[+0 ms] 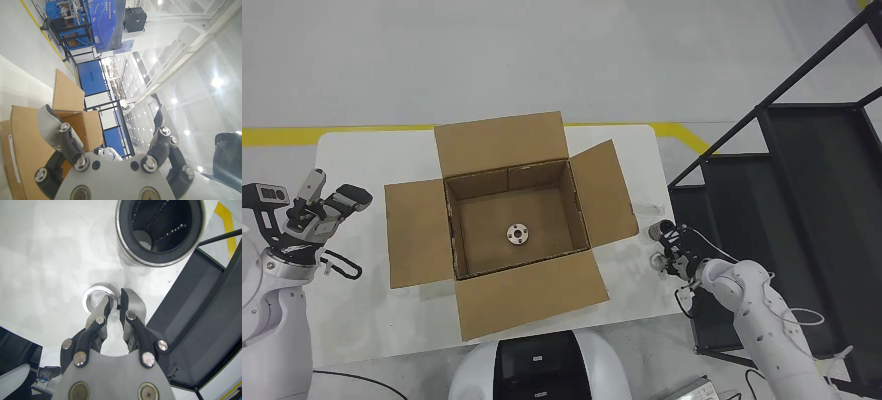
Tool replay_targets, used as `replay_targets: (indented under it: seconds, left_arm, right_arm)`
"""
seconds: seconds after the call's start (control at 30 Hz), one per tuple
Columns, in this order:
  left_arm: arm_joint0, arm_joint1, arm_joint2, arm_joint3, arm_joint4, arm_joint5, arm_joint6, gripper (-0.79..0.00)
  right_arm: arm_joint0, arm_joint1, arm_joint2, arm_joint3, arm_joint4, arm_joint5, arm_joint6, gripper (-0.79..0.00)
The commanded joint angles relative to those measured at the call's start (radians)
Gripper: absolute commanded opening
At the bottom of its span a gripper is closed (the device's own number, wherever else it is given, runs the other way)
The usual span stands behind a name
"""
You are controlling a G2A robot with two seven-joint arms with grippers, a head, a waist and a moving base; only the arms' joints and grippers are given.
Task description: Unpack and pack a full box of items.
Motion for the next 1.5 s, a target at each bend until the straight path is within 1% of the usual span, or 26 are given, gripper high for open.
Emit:
replay_targets:
  seconds: [0.0, 0.2, 0.33, 0.57, 0.73, 0.87, 1.0, 1.13, 1.33, 1.47]
  left_arm:
    - [0.0, 0.0, 0.0, 0.0, 0.0, 0.0, 0.0, 0.0]
    - [0.0, 0.0, 0.0, 0.0, 0.0, 0.0, 0.0, 0.0]
    - [0.0, 0.0, 0.0, 0.0, 0.0, 0.0, 0.0, 0.0]
    - [0.0, 0.0, 0.0, 0.0, 0.0, 0.0, 0.0, 0.0]
    - [0.0, 0.0, 0.0, 0.0, 0.0, 0.0, 0.0, 0.0]
    - [0.0, 0.0, 0.0, 0.0, 0.0, 0.0, 0.0, 0.0]
    - [0.0, 0.0, 0.0, 0.0, 0.0, 0.0, 0.0, 0.0]
    - [0.0, 0.0, 0.0, 0.0, 0.0, 0.0, 0.0, 0.0]
    - [0.0, 0.0, 0.0, 0.0, 0.0, 0.0, 0.0, 0.0]
    - [0.0, 0.0, 0.0, 0.0, 0.0, 0.0, 0.0, 0.0]
  right_arm:
    - [0.004, 0.001, 0.0, 0.0, 0.001, -0.002, 0.0, -0.785]
    - [-0.003, 0.006, 0.022, -0.008, 0.024, -0.019, -0.005, -0.785]
    - [-0.043, 0.017, 0.063, -0.05, 0.071, -0.094, -0.001, -0.785]
    - [-0.172, 0.042, 0.199, -0.218, 0.233, -0.277, 0.025, -0.785]
    - [-0.246, 0.053, 0.275, -0.36, 0.364, -0.329, 0.036, -0.785]
    - [-0.28, 0.057, 0.31, -0.457, 0.42, -0.314, 0.028, -0.785]
    - [-0.29, 0.056, 0.319, -0.557, 0.432, -0.251, 0.014, -0.785]
    - [-0.309, 0.057, 0.309, -0.66, 0.432, -0.257, 0.009, -0.785]
    - [-0.288, 0.056, 0.265, -0.735, 0.434, -0.209, -0.002, -0.785]
    - [-0.273, 0.057, 0.258, -0.769, 0.456, -0.181, -0.009, -0.785]
